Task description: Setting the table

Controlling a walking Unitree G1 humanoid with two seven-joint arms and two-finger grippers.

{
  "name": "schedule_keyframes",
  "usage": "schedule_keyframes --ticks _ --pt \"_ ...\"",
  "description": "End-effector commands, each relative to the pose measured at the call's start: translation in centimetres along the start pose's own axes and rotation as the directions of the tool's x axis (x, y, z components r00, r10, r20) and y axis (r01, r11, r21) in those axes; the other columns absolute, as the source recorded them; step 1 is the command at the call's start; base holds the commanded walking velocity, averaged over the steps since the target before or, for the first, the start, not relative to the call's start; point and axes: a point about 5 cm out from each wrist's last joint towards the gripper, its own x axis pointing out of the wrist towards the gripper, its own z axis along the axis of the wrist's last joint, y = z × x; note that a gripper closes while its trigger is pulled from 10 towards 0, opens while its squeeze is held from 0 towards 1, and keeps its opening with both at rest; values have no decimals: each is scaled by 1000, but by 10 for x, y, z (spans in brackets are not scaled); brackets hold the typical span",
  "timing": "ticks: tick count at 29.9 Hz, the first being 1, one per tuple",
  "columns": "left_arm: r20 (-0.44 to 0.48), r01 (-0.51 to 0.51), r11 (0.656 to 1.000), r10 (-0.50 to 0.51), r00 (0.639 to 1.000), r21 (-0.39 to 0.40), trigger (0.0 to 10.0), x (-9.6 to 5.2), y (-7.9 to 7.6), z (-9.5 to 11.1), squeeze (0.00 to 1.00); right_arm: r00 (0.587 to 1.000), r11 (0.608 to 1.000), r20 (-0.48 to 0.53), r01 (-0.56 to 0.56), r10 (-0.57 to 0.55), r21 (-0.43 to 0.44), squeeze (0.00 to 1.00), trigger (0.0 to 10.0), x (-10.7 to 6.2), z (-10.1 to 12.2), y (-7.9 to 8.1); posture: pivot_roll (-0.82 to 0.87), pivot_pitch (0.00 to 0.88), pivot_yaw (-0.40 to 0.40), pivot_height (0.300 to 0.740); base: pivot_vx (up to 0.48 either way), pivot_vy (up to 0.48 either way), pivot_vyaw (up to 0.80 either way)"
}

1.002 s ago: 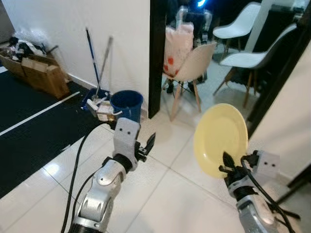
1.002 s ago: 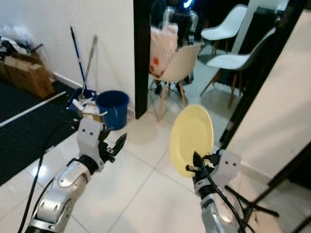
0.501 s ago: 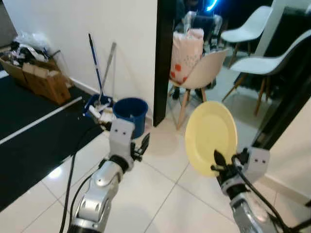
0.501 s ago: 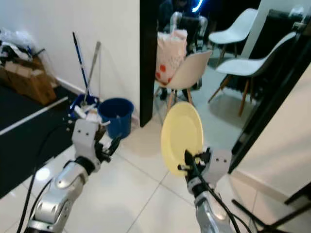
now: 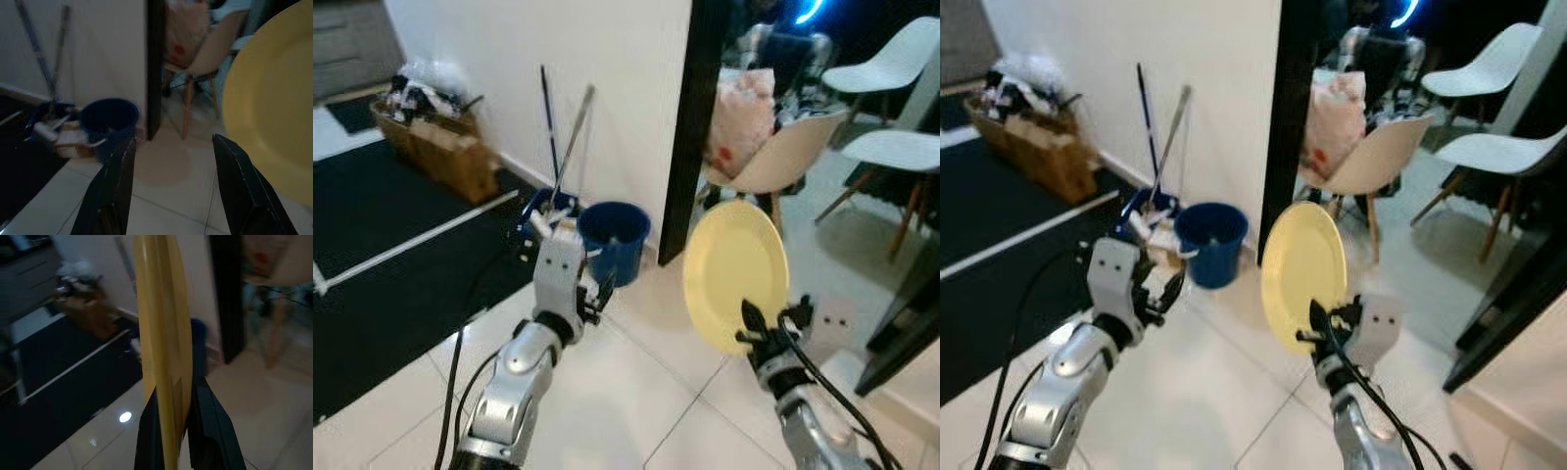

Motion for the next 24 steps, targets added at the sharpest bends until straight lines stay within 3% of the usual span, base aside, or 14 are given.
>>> schedule_keyframes --ticks 1,10,15,24 --pt "-47 -18 1000 18 999 -5 10000 -3 3 -9 0 1000 1000 -9 -15 15 5 0 10000 -2 -2 3 76 82 60 740 0 0 788" --pt "-125 -24 999 27 992 21 10000 -6 4 -15 0 1000 999 0 -28 28 20 0 10000 1 2 5 77 80 62 740 0 0 792" --pt "-154 -33 999 39 987 43 10000 -10 6 -18 0 999 998 15 50 -50 33 0 10000 3 7 -7 79 82 63 740 0 0 789" --pt "-169 -39 998 48 984 55 10000 -11 7 -18 0 998 997 14 64 -64 31 0 10000 4 8 -9 79 82 63 740 0 0 788"
